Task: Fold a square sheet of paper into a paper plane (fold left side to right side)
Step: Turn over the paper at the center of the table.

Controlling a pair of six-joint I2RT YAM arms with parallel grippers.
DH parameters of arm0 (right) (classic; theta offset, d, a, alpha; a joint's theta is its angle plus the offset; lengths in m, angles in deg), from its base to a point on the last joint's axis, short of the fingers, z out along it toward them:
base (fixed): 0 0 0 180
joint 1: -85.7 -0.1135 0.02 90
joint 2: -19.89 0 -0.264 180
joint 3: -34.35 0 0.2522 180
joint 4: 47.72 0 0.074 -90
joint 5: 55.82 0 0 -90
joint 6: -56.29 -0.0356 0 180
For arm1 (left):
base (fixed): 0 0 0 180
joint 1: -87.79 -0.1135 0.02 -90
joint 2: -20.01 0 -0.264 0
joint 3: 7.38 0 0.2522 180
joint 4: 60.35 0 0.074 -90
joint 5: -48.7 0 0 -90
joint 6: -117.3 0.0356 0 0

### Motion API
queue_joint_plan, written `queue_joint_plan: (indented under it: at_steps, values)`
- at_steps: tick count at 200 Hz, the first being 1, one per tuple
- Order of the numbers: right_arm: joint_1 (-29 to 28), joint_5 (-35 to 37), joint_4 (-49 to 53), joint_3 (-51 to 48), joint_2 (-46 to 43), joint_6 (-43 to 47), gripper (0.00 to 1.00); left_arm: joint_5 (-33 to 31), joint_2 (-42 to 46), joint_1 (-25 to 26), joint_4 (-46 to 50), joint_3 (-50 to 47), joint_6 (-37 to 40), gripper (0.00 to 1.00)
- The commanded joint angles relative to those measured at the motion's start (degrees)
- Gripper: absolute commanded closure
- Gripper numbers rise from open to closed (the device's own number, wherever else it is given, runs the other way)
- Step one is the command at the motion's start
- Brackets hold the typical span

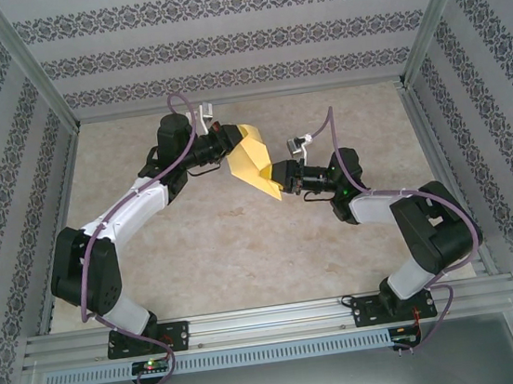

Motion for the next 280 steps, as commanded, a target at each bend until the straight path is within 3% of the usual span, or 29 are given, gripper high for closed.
queue_joint_plan:
  at_steps: [1,52,69,89,100,118,154,181,216,249,280]
  values:
    - [0.8,-0.2,-1.8,0.4,-0.2,1.1,0.78,0.9,2.1,-0.1,0.3,-0.5,1.5,0.87]
    - [2.0,0.0,11.9,0.1,-5.3,9.7,0.88,-4.0,6.5,-0.4,12.6,0.3,11.6,0.60]
    - [2.5,0.9,23.3,0.8,-9.1,17.0,0.88,-8.2,9.8,-0.6,19.4,0.7,16.5,0.52]
    - [2.4,5.2,46.9,4.5,-15.1,31.6,0.89,-13.6,14.8,-0.8,25.7,0.4,21.6,0.41]
    - [1.9,10.8,63.8,8.2,-18.3,42.1,0.89,-16.4,17.8,-0.8,28.1,-0.2,23.6,0.37]
    - [-0.1,26.0,85.4,14.7,-21.5,56.1,0.89,-21.9,22.8,-0.8,31.7,-1.6,26.2,0.33]
    - [-7.2,61.8,107.6,24.7,-20.0,67.7,0.90,-31.3,32.4,-0.8,34.8,-6.2,28.3,0.30]
    - [-14.4,83.1,115.2,30.6,-13.5,70.7,0.90,-35.4,37.4,-0.8,35.6,-9.4,28.5,0.30]
    - [-23.4,102.8,119.3,35.9,-3.5,73.9,0.91,-38.0,40.4,-0.8,37.6,-11.2,28.3,0.30]
    - [-29.1,114.2,119.1,37.9,6.8,77.7,0.92,-38.0,40.6,-0.8,38.0,-11.8,28.2,0.30]
    - [-32.0,116.6,116.5,38.5,14.9,80.0,0.92,-37.6,40.3,-0.9,37.6,-12.1,28.0,0.30]
